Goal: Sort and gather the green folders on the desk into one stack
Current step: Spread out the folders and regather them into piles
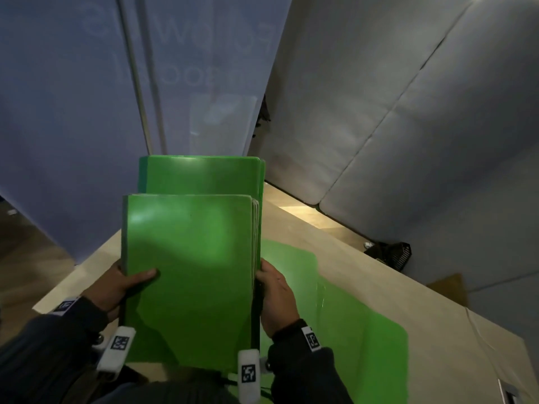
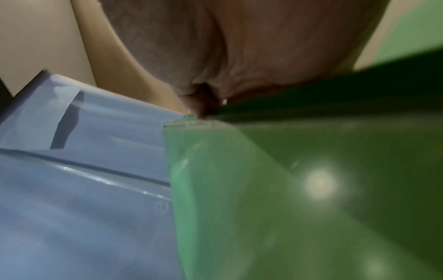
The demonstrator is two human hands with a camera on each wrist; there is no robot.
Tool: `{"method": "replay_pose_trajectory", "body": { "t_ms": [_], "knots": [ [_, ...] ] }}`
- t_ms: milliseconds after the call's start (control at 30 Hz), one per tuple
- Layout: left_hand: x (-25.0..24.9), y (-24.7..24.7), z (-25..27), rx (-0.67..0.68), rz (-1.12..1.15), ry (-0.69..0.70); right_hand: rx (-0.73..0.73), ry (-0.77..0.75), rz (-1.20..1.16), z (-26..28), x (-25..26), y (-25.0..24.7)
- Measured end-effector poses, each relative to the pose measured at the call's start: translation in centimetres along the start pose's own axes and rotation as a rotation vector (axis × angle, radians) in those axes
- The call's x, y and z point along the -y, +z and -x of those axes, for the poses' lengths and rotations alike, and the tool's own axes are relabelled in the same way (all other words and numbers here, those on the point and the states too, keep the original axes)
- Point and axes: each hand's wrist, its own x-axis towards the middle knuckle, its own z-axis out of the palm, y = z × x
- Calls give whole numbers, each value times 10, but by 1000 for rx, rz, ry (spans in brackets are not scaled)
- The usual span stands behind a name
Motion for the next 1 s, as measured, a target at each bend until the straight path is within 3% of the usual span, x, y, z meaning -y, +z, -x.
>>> {"method": "replay_pose_trajectory", "body": {
  "t_ms": [67,100,167,233,300,367,433,633,767,1000],
  "knots": [
    [-3,2,-2,-5,-6,8,36,53,24,-3,-6,-17],
    [-2,3,-4,4,-6,1,-18,73,45,-6,-13,-30],
    [2,3,-5,0,-10,-32,-266,142,263,-13,-39,-63],
    [7,3,-2,-33,8,-47,-440,404,536,-17,-81,-91],
    [11,2,-1,-62,-1,-52,-479,666,687,-12,-120,-107],
    [12,-1,-2,-81,-23,-48,-464,772,807,-3,-149,-112],
    [12,-8,-2,-102,-22,-48,-490,759,827,2,-160,-111],
    [6,-16,-1,-153,50,-2,-604,661,494,7,-155,-122],
    [-1,-19,5,-154,155,-27,-632,545,402,12,-152,-151],
    [-4,-15,3,-154,282,-84,-616,552,269,39,-153,-171]
  ]
}}
